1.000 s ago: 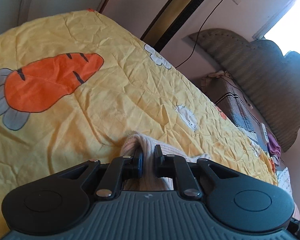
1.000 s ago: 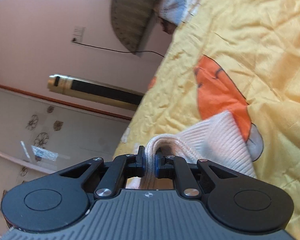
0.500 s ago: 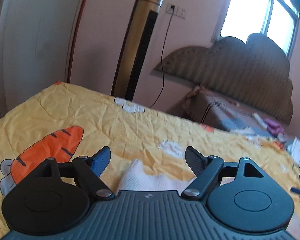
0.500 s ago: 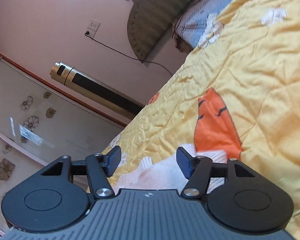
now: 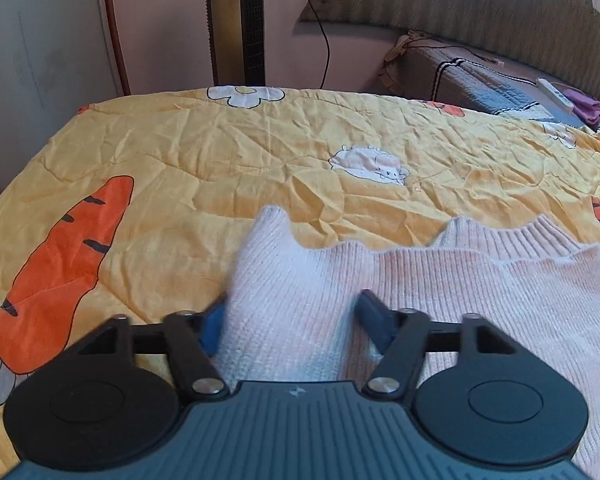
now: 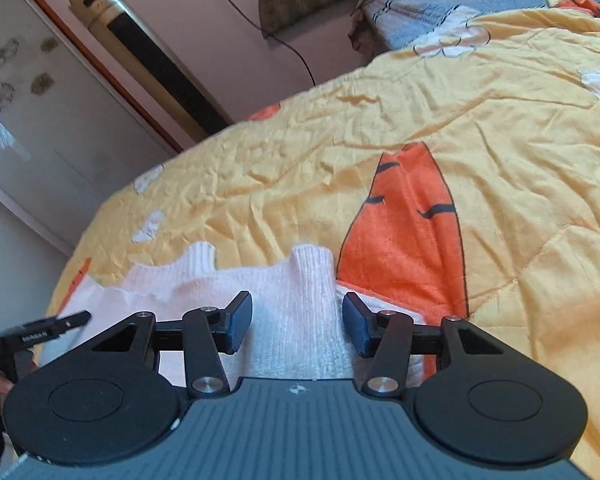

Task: Fold small clothes

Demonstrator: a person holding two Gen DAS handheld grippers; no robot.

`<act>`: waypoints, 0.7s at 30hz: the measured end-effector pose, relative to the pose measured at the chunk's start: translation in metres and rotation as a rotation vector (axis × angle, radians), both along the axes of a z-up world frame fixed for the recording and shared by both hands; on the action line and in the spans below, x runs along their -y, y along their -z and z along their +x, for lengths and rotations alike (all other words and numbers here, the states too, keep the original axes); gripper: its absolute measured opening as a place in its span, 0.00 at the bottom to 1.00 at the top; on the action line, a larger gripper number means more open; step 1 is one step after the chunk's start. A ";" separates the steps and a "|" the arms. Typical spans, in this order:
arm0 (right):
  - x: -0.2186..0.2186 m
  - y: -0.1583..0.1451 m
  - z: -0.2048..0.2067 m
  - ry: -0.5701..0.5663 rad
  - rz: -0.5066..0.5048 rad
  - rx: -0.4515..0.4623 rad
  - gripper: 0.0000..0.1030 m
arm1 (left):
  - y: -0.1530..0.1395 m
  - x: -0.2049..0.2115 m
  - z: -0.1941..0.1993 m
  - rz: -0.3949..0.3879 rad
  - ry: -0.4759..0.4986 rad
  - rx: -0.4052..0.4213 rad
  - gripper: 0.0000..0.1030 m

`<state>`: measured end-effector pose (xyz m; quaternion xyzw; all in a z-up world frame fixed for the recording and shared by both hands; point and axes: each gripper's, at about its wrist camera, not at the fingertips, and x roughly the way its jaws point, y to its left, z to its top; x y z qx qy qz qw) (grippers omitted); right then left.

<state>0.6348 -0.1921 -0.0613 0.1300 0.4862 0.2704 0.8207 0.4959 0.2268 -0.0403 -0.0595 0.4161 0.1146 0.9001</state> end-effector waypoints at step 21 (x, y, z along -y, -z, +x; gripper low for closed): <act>0.079 -0.021 -0.062 0.313 0.313 0.054 0.62 | -0.050 -0.009 -0.126 0.010 -0.205 0.334 0.49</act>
